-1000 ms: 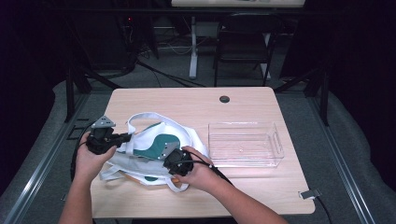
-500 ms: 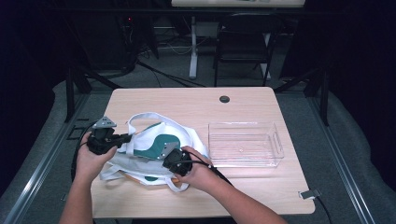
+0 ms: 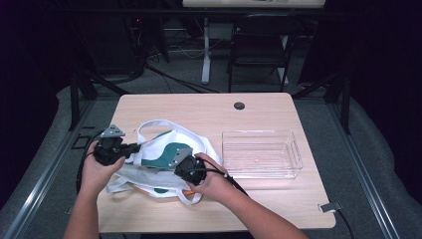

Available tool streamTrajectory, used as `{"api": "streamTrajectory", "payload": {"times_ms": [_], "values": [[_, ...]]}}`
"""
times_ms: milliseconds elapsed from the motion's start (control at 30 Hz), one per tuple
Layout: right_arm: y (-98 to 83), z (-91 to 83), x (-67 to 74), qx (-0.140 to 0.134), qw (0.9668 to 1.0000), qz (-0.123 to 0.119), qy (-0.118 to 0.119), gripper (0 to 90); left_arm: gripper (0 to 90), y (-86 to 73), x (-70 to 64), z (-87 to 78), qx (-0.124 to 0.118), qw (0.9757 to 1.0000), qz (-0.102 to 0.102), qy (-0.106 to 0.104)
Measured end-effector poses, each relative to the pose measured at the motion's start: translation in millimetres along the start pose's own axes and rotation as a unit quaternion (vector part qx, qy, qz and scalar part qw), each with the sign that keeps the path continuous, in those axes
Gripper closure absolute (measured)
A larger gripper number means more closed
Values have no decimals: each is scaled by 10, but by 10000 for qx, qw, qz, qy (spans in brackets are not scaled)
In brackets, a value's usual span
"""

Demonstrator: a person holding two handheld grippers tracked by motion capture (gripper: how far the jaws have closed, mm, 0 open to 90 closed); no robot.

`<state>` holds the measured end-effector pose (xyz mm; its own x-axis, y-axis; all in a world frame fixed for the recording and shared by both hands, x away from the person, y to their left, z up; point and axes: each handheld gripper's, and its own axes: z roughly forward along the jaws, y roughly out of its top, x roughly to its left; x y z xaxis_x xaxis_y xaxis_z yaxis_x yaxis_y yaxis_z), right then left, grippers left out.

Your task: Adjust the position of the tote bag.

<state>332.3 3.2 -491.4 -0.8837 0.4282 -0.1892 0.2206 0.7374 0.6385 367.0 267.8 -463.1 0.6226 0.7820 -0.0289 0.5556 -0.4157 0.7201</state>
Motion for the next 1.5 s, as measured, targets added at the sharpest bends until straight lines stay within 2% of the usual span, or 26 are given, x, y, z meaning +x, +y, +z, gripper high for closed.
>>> {"api": "streamTrajectory", "payload": {"times_ms": [300, 767, 1100, 1333, 1500], "values": [[53, -94, -16, -94, 9999, -44, -85, 892, 832, -4, -5, 18, 73, 10000, 28, 13], [121, -178, -40, -187, 9996, -95, -162, 892, 772, -7, 3, -11, -4, 10000, -45, 27], [160, -238, -72, -206, 9995, -113, -218, 892, 645, 15, -17, -74, -97, 9999, -74, 18], [181, -257, -87, -234, 9994, -107, -246, 892, 584, 46, -51, -147, -220, 9997, -12, 81], [198, -266, -102, -259, 9993, -88, -270, 892, 565, 65, -97, -148, -232, 9997, 87, -1]]}}
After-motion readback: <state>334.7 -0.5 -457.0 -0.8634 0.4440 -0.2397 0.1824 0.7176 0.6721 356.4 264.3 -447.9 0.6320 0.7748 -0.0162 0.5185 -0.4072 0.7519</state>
